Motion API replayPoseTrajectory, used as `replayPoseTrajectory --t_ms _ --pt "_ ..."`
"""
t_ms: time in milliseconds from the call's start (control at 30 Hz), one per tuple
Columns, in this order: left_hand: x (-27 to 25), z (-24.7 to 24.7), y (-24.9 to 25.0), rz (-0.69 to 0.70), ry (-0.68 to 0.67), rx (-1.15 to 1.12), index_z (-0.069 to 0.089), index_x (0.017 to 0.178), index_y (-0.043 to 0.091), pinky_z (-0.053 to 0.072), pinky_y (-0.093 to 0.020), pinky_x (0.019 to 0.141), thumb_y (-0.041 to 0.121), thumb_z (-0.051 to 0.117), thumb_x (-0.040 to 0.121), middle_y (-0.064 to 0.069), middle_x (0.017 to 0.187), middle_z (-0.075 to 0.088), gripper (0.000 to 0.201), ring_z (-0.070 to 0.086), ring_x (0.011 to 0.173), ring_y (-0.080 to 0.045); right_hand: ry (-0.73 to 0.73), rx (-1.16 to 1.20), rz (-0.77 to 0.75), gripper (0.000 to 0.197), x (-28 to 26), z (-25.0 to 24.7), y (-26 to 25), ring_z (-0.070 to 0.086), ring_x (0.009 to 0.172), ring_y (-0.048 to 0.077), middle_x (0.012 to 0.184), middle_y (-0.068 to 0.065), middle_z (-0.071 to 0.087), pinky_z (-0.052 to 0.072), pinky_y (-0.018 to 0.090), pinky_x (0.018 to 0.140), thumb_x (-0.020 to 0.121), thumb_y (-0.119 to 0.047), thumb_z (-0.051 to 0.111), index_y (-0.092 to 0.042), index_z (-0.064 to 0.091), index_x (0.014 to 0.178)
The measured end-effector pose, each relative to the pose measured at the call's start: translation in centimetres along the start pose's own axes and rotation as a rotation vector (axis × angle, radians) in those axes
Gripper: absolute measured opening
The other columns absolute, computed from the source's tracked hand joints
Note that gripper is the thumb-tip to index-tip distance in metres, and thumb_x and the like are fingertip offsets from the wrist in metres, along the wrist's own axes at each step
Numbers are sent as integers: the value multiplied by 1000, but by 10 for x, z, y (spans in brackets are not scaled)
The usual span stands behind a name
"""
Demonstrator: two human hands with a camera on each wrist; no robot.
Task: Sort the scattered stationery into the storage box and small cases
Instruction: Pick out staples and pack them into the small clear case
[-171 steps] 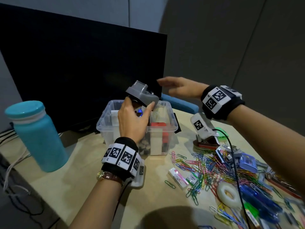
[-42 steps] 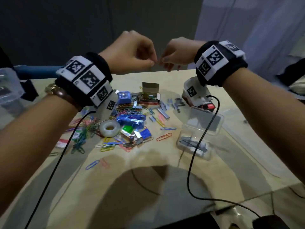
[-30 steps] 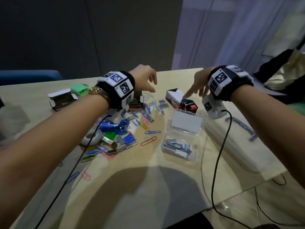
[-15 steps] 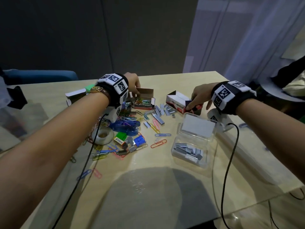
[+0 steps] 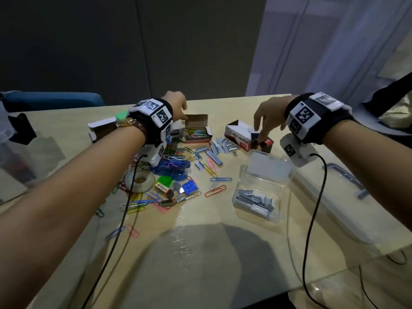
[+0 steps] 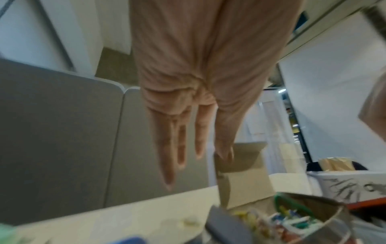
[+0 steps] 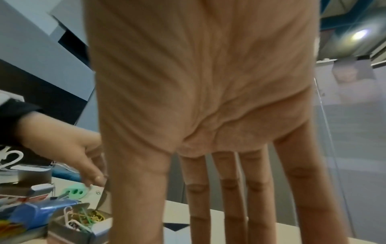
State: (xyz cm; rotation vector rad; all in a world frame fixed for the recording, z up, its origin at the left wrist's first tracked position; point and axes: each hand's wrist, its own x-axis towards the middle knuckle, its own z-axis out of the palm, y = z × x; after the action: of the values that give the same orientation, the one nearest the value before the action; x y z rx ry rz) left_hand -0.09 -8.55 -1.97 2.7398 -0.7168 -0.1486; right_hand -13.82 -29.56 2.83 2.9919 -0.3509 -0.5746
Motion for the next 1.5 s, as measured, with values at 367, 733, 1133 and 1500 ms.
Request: replayPoseTrajectory --t_ms 367,733,1133,1500 --pt "-76 19 98 573 -537 -176 63 121 11 56 -26 75 42 68 80 -3 108 67 51 64 95 -17 -132 251 -21 16 -23 10 20 71 92 19 94 7 75 57 36 79 92 -20 65 -7 71 99" --pt "-81 28 71 410 -528 -184 66 77 4 52 -26 62 17 60 94 -3 63 71 22 68 59 -11 24 291 -97 24 -53 26 15 73 77 17 89 4 74 57 32 65 97 -30 57 -10 70 96" --pt "-143 1 23 541 -435 -175 71 87 16 57 -37 71 42 70 73 1 75 71 29 67 69 -15 -27 202 -621 7 -84 42 -69 66 60 -3 71 -11 72 51 15 59 87 -23 70 -19 73 91" --pt "-155 37 20 544 -534 -146 76 79 20 50 -27 60 41 75 76 5 62 68 21 61 58 -12 100 108 -725 12 -84 90 -62 62 69 3 74 -9 67 53 34 66 71 -25 83 -28 73 77"
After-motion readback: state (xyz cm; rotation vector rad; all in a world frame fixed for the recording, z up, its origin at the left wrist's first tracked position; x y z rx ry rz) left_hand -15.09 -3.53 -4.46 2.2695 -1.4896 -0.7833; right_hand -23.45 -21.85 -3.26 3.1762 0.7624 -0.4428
